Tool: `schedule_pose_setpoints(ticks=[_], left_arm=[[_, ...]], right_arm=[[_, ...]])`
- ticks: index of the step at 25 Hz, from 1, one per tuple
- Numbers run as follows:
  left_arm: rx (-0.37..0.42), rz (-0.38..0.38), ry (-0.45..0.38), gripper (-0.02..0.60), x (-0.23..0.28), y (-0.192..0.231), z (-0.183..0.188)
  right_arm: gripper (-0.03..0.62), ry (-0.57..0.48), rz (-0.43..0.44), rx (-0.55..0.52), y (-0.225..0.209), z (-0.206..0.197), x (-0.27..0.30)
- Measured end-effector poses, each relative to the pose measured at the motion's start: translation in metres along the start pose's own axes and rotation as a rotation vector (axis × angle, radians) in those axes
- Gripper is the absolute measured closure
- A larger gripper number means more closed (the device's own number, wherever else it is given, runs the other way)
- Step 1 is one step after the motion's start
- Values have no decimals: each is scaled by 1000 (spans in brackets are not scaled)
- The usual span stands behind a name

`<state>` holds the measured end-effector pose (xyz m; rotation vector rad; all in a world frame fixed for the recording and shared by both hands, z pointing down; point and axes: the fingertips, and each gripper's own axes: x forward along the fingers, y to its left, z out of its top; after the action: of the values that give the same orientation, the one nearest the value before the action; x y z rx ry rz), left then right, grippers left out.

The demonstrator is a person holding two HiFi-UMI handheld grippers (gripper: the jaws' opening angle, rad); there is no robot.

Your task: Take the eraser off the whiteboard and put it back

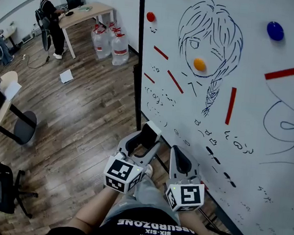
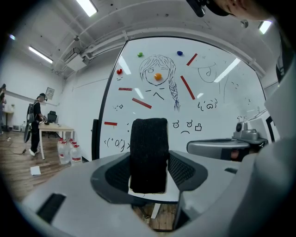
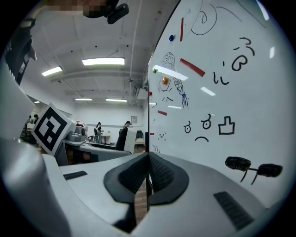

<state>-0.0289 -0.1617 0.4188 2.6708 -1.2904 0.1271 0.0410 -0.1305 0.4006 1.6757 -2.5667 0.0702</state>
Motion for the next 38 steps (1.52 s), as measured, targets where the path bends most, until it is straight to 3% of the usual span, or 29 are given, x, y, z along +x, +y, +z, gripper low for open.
schedule_pose_setpoints(ticks=[19,38], left_arm=[[-34,19,51,336,-4,0,-23],[-34,19,39,336,-1,4,-17]], right_arm=[[595,38,23,10,-1,-13,1],[595,37,16,6,-4,-12,3]])
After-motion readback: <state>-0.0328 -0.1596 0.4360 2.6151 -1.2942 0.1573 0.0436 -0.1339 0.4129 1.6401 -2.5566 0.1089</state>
